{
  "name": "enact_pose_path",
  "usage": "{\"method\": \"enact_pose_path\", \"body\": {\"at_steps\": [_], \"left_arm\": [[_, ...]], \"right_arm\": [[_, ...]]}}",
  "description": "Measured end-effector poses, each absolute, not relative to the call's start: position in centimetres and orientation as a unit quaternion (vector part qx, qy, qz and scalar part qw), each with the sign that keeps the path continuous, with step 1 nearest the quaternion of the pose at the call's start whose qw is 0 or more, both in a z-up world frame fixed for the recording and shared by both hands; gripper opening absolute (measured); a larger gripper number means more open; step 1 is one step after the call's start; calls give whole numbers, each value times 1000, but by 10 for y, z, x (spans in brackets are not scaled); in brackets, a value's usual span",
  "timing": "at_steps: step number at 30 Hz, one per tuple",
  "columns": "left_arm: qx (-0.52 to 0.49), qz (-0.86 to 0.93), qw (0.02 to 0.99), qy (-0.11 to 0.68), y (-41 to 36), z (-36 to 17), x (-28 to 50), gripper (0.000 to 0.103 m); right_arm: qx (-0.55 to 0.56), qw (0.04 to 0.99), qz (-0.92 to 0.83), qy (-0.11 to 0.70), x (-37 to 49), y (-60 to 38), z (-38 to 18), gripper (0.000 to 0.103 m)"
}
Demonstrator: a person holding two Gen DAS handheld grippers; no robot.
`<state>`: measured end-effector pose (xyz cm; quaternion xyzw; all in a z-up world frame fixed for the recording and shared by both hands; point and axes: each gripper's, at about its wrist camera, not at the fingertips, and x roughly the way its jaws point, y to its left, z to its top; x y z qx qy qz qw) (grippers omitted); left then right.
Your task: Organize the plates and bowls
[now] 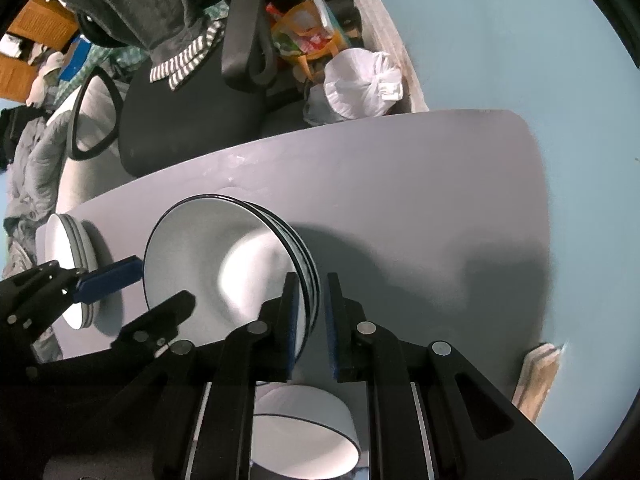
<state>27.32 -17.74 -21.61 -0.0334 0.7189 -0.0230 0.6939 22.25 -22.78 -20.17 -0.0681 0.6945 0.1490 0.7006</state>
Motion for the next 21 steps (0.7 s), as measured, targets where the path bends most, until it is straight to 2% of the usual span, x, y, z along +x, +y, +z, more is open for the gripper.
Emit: {"method": "enact_pose_path", "body": {"at_steps": [3,7,9,21], "left_arm": [[-33,-22,708,705,-176,-204,269,57],[-36,-26,731,681,-172,-179,256,60],[-37,-28,740,671,-170,-170,251,61],[-63,-38,798,599,-157,-109,216,64]], "right_arm": [[-72,715,139,682,218,-232,-192,31],[-69,734,133,662,209,-238,-173,49],[-75,745,129,650,204,-238,-163,52],[-87,791,112,596,171,-248,-105,55]]}}
